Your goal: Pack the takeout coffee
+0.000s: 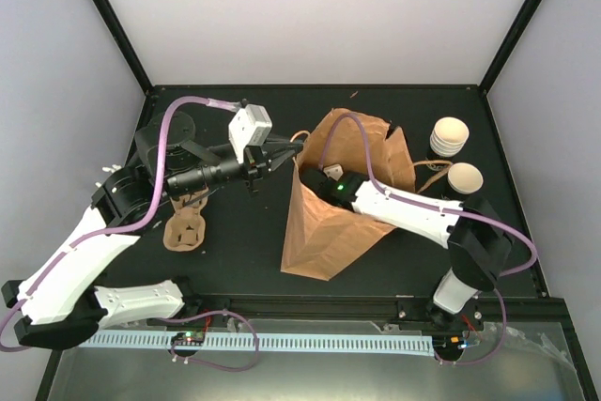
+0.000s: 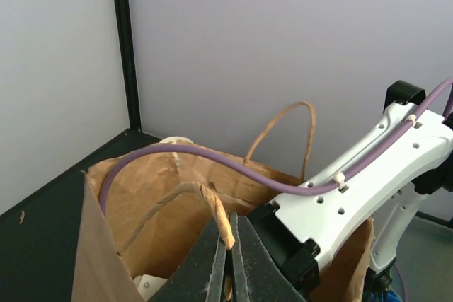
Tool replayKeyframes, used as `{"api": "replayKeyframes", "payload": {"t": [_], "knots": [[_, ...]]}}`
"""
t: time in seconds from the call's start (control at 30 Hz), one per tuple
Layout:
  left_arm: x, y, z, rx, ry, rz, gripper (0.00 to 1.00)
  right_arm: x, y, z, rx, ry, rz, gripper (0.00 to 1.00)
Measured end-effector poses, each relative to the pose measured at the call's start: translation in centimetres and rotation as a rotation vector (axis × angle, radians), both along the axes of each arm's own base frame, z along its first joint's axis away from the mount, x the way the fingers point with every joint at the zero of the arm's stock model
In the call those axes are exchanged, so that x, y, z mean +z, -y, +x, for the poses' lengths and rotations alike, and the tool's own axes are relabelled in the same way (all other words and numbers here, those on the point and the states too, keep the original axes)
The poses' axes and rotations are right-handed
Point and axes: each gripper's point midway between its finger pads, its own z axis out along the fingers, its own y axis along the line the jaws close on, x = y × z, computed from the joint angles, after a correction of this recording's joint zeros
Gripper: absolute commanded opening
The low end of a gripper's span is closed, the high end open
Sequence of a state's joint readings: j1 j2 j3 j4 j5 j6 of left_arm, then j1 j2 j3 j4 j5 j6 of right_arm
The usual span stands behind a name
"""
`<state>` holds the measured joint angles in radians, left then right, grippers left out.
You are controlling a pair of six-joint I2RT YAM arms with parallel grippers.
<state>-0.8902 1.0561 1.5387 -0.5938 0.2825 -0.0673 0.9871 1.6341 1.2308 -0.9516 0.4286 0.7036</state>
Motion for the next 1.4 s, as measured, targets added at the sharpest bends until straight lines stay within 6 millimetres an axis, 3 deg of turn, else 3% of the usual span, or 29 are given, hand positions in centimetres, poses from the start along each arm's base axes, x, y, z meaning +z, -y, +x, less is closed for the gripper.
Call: {"api": "replayKeyframes", "payload": {"t": [0.37, 0.7, 0.87, 1.07, 1.23, 1.33, 1.4], "knots": [[-0.1, 0.3, 0.3, -0.001, 0.014, -0.012, 0.01, 0.3, 0.3, 0.3, 0.022, -0.001, -0.063, 0.01], [-5.6, 1.1, 1.2, 0.018, -0.082, 0.057, 0.01, 0.6, -0.7, 0.3, 0.058, -0.02, -0.034, 0.01], [-7.0, 0.7, 1.8, 0.069, -0.132, 0.067, 0.02, 0.8, -0.3, 1.8, 0.039, -0.002, -0.098, 0.01], [-8.6, -1.0, 3.4, 0.19, -0.244, 0.036, 0.02, 0.8, 0.2, 2.8, 0.047, 0.007, -0.18, 0.01], [-9.6, -3.0, 4.5, 0.28, -0.306, 0.005, 0.09, 0.9, -0.1, 2.6, 0.085, -0.019, -0.187, 0.01], [-9.8, -3.9, 4.8, 0.312, -0.326, -0.006, 0.2, 1.1, -1.3, 2.3, 0.122, -0.046, -0.13, 0.01], [-9.9, -4.1, 4.9, 0.32, -0.334, -0.011, 0.33, 1.4, -2.0, 1.9, 0.144, -0.063, -0.084, 0.01]]}}
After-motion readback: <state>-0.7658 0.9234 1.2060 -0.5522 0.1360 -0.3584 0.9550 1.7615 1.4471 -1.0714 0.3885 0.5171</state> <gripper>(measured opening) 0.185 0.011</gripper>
